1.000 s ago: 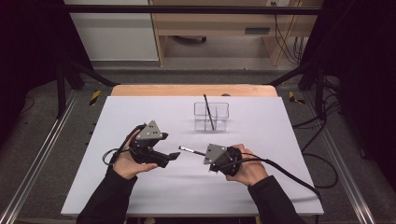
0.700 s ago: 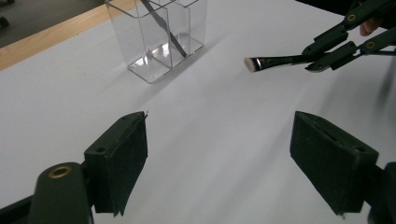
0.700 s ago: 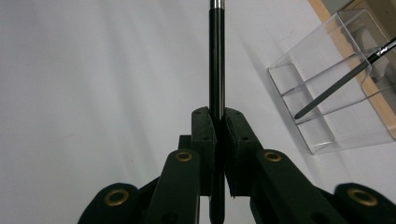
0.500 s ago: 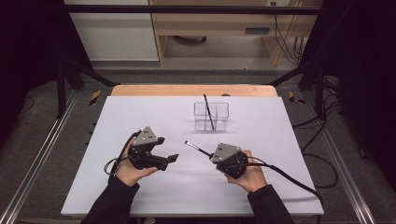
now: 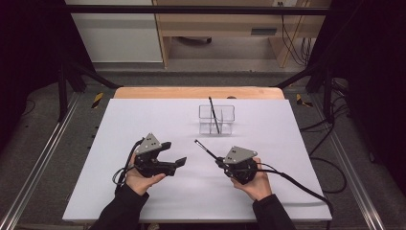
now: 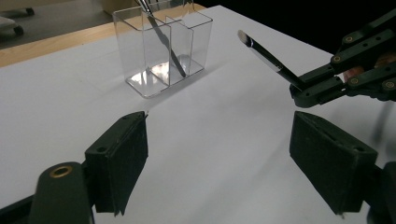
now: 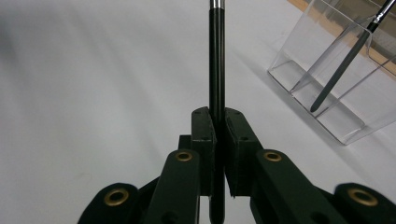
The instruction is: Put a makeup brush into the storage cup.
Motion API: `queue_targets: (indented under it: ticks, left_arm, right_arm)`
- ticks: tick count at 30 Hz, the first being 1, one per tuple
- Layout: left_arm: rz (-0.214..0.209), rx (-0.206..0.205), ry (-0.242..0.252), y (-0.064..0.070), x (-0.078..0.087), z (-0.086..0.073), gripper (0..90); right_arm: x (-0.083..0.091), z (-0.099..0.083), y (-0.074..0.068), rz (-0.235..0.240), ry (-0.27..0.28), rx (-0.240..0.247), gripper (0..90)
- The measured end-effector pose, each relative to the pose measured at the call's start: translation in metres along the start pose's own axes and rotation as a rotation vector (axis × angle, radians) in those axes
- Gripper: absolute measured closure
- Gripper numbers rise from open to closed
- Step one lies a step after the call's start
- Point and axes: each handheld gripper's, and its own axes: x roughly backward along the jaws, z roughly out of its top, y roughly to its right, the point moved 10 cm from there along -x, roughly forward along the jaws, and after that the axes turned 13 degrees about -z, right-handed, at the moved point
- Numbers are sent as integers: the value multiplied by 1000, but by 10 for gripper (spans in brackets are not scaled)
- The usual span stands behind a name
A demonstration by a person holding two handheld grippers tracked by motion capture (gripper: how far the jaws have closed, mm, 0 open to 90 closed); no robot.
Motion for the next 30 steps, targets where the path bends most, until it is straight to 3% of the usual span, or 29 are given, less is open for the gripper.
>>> queue_targets:
  ticks: [9, 17, 30]
  left_arm:
    - [0, 24, 71, 4, -6, 4, 197]
    - [-15, 43, 112, 10, -15, 5, 208]
    - [-46, 97, 204, 15, -27, 22, 256]
  right_arm:
    - [-7, 3, -5, 28, 25, -85, 840]
    - [-11, 4, -8, 19, 39, -116, 839]
    - [-10, 12, -8, 23, 81, -159, 840]
